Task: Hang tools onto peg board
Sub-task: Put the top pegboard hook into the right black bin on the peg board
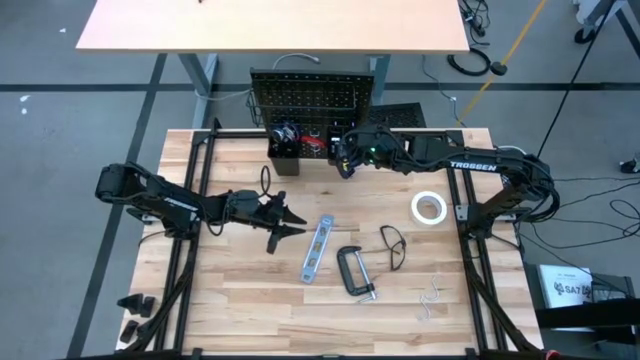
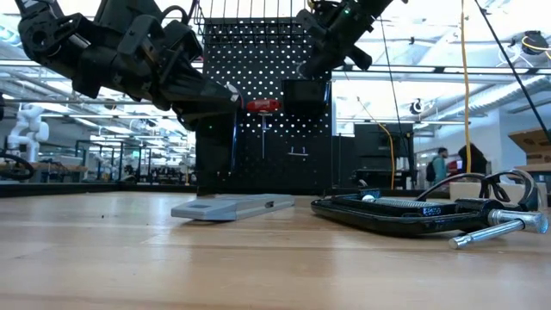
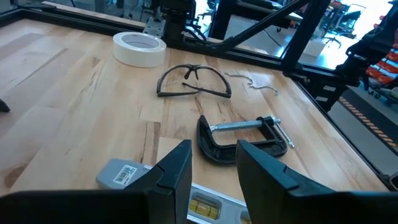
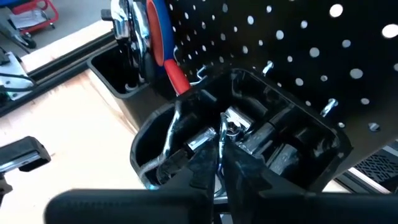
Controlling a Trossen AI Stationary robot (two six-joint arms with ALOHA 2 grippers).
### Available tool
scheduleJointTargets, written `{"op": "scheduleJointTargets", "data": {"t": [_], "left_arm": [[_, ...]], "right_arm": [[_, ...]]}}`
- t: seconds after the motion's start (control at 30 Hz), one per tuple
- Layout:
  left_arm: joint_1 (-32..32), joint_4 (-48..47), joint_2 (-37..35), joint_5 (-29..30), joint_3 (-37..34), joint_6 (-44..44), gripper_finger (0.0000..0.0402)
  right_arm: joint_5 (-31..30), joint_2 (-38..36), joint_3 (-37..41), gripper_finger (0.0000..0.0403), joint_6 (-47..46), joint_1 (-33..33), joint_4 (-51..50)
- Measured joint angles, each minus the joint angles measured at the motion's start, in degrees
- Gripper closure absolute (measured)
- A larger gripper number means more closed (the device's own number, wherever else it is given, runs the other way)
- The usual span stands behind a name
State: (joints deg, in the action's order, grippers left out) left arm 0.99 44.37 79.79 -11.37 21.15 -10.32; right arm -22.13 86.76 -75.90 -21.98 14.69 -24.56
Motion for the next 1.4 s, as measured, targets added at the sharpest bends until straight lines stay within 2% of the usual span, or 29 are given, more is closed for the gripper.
{"op": "scheduleJointTargets", "data": {"t": [0.57, 0.87, 1.07, 1.4], "left_arm": [[0.0, 0.0, 0.0, -0.8, 0.0, 0.0, 0.0281], [0.0, 0.0, 0.0, -0.9, 0.0, 0.0, 0.0281], [0.0, 0.1, 0.0, -2.2, 0.0, 0.1, 0.0281], [0.0, 0.1, 0.0, -2.2, 0.0, 0.1, 0.0281]], "right_arm": [[-0.2, -0.3, 0.0, 0.0284, 0.6, 0.0, 0.3], [-0.1, -4.8, 0.0, 0.0273, -0.3, -1.2, -2.4], [0.0, -7.7, 0.0, 0.0273, -5.2, -5.0, -10.5], [-0.3, -8.0, 0.0, 0.0273, -15.8, -17.8, -24.1]]}}
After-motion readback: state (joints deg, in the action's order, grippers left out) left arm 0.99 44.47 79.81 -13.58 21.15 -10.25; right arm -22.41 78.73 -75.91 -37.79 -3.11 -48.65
